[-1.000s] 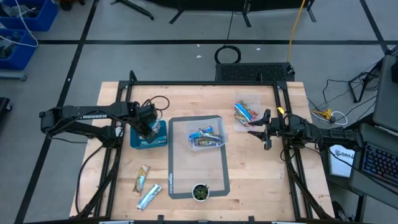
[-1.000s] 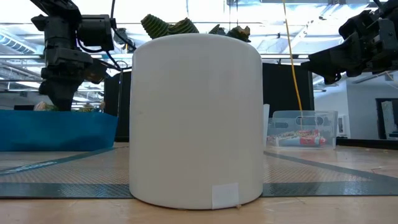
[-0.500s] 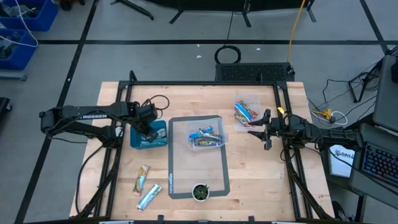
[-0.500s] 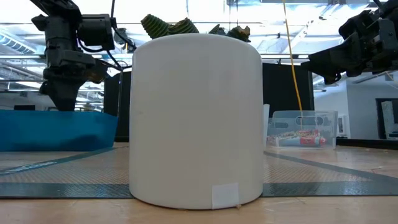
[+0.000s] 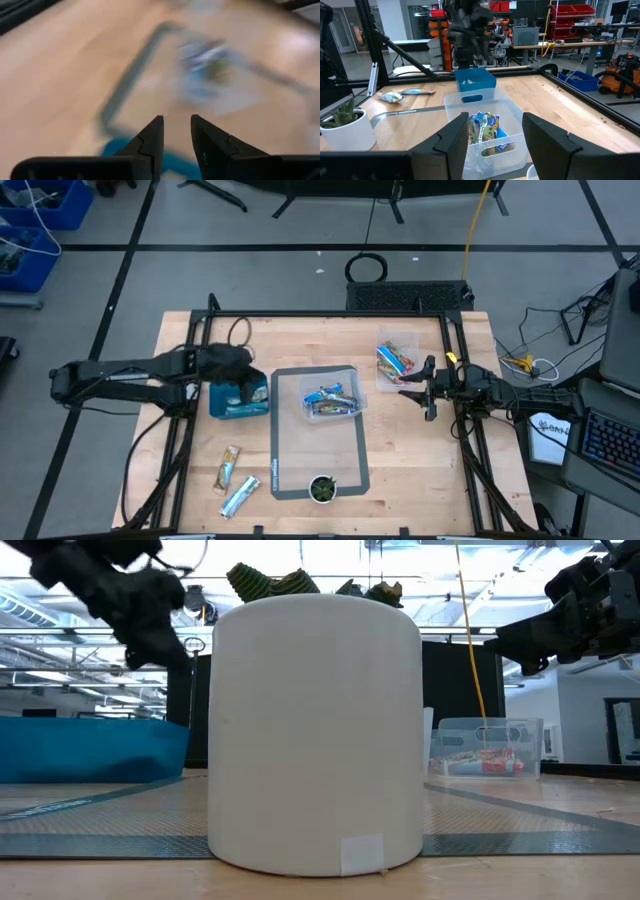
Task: Pick and place Granola Bars by type
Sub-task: Put the orange granola bar into the blue bin
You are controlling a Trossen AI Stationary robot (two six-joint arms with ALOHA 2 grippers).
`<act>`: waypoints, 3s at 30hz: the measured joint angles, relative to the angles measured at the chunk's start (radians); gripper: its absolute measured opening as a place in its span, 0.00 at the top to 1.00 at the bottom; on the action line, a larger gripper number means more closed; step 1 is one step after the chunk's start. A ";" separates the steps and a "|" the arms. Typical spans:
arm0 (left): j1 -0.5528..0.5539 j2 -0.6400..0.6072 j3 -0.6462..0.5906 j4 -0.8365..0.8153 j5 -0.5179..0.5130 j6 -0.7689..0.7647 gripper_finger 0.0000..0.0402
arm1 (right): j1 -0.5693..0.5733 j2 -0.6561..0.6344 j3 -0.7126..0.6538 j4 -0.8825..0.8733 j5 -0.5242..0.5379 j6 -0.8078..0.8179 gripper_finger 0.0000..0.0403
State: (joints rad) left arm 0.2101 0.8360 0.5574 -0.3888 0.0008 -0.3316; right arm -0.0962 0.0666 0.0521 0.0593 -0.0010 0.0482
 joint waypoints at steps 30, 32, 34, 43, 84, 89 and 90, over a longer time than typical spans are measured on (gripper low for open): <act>-1.033 0.157 -0.129 0.231 -0.194 -1.142 0.75 | 0.000 0.000 0.000 0.000 0.000 0.000 0.56; -1.051 0.205 -0.105 0.191 -0.204 -1.220 0.75 | 0.000 0.000 0.000 0.000 0.000 0.000 0.56; -1.062 0.251 -0.086 0.150 -0.202 -1.308 0.75 | 0.000 0.000 0.000 0.000 0.000 0.000 0.56; -1.070 0.421 -0.032 0.099 -0.046 -1.539 0.75 | 0.000 0.000 0.000 0.000 0.000 0.000 0.56; -1.116 0.531 0.047 -0.135 0.033 -1.874 0.75 | 0.000 0.000 0.000 0.000 0.000 0.000 0.56; -1.115 0.562 0.048 -0.092 0.032 -1.851 0.75 | 0.000 0.000 0.000 0.000 0.000 0.000 0.56; -1.115 0.564 0.048 -0.091 0.028 -1.850 0.75 | 0.000 0.000 0.000 0.001 0.000 0.000 0.56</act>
State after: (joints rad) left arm -0.9051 1.3998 0.6056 -0.4793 0.0287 -2.1812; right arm -0.0962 0.0668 0.0521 0.0600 -0.0011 0.0483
